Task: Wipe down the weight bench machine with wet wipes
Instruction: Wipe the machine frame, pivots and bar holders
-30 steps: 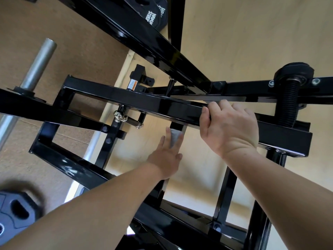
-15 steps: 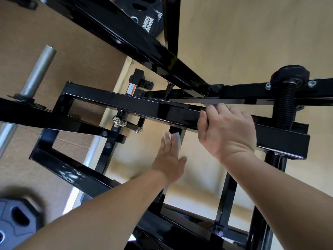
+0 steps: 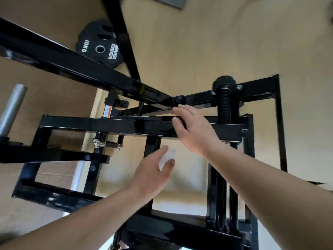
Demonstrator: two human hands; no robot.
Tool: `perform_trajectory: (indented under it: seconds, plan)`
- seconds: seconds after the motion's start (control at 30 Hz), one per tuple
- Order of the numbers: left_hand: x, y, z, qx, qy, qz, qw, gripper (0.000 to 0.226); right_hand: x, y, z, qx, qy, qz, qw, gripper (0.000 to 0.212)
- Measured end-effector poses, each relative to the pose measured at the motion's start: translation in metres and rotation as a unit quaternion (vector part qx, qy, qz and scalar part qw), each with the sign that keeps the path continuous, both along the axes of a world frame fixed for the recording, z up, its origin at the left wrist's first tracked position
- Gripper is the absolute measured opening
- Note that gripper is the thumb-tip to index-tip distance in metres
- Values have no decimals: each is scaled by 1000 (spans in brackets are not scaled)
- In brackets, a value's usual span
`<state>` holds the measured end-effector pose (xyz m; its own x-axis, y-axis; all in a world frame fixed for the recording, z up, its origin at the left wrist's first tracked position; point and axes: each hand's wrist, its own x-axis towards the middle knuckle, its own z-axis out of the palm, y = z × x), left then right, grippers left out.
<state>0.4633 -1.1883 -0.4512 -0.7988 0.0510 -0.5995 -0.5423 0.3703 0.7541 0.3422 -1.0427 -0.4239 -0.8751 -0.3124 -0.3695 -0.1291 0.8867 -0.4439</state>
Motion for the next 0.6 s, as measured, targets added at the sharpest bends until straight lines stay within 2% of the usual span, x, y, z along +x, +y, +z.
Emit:
perform_trajectory:
  seconds: [0.03, 0.13, 0.2, 0.27, 0.3, 0.37, 0.43, 0.53, 0.6]
  plan:
    - [-1, 4, 9, -1, 13, -6, 1000, 57, 7, 15, 11, -30, 19, -40, 999, 47]
    - [-8, 19, 30, -10, 50, -8, 999, 53, 29, 69, 39, 0, 85, -140, 986, 42]
    - [-14, 32, 38, -12, 67, 17, 998, 40, 38, 93, 54, 7, 49, -244, 968, 41]
    - [-25, 42, 47, 5, 115, 59, 992, 27, 41, 100, 61, -53, -20, -332, 941, 41]
    - [-34, 46, 50, 3, 166, 70, 984, 29, 42, 99, 62, -89, -47, -357, 929, 40]
    - [-58, 53, 52, -25, 289, 62, 955, 34, 40, 97, 65, -89, -42, -347, 933, 38]
    - [-81, 67, 40, -64, 352, -7, 934, 35, 39, 98, 66, -67, -18, -336, 939, 43]
    - [-93, 93, 6, -189, 259, -179, 930, 46, 37, 100, 63, -49, 1, -333, 942, 48]
    - [-93, 97, -9, -240, 241, -212, 916, 53, 36, 99, 60, -27, 9, -319, 947, 49]
